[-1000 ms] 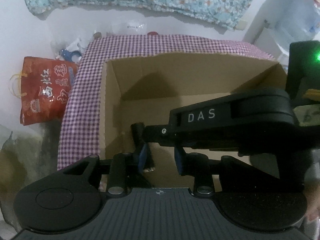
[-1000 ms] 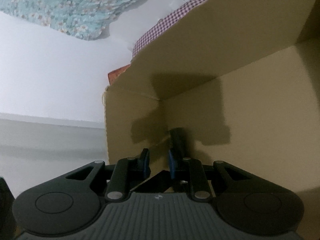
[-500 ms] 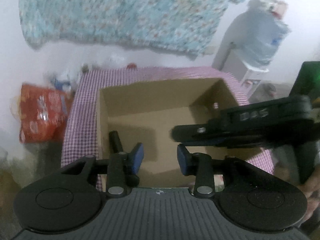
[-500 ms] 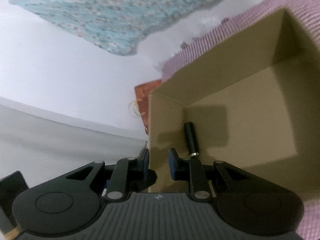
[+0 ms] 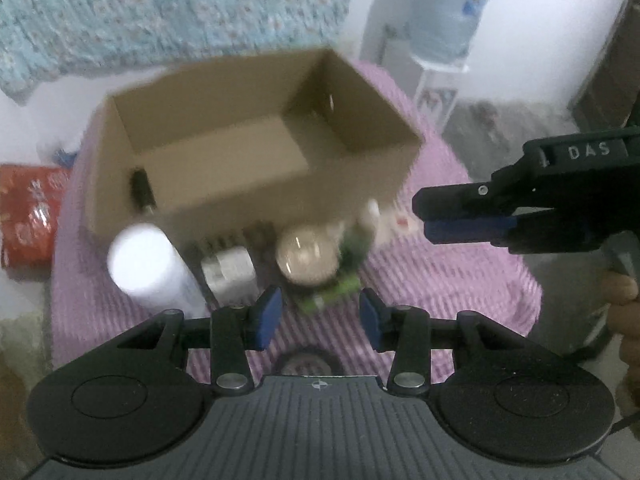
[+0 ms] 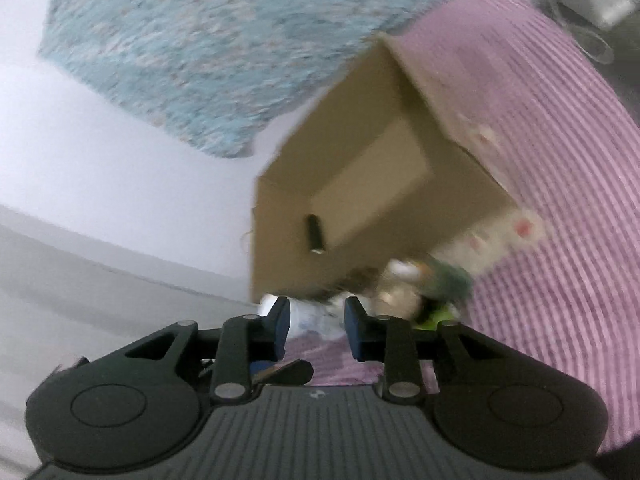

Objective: Organize rigid objects
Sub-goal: 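Return the right gripper and grasp the green lip balm tube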

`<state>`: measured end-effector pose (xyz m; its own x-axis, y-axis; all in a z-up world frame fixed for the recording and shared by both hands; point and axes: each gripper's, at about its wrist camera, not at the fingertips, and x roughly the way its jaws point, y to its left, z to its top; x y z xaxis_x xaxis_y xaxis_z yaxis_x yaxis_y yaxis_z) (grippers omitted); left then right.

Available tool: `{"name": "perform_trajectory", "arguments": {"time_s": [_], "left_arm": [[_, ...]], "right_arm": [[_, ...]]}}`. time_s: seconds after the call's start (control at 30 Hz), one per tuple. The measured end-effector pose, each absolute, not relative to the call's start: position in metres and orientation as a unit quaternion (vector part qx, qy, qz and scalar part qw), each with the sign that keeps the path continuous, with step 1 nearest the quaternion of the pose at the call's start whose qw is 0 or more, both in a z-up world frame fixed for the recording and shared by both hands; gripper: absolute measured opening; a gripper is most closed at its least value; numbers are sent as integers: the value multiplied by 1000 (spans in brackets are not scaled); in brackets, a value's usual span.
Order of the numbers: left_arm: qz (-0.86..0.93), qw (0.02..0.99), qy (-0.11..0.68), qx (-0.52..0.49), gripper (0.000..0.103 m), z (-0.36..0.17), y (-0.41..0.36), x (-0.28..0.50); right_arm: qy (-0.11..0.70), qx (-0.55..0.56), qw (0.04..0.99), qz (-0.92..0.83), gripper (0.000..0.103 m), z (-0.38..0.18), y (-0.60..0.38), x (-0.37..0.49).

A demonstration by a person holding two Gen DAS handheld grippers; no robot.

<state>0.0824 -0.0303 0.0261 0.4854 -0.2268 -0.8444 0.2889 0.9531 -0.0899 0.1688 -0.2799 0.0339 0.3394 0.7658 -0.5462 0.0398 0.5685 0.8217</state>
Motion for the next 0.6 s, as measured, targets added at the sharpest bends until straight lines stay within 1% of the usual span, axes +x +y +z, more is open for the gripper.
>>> {"name": "perform_trajectory", "arguments": {"time_s": [0.13,0.33,0.6], "left_arm": [[-151,854,497,43,42,-2,-39,82],[-151,857,487,69,41,-29,-52,90],[-143,854,495,74,39,-57,-58,106]], "right_arm": [[536,437,691,212,32,-14,-287,158],[559,457,670,173,32,-64,-282,154],[578,466,651,156,31,-98,-267,167]]}}
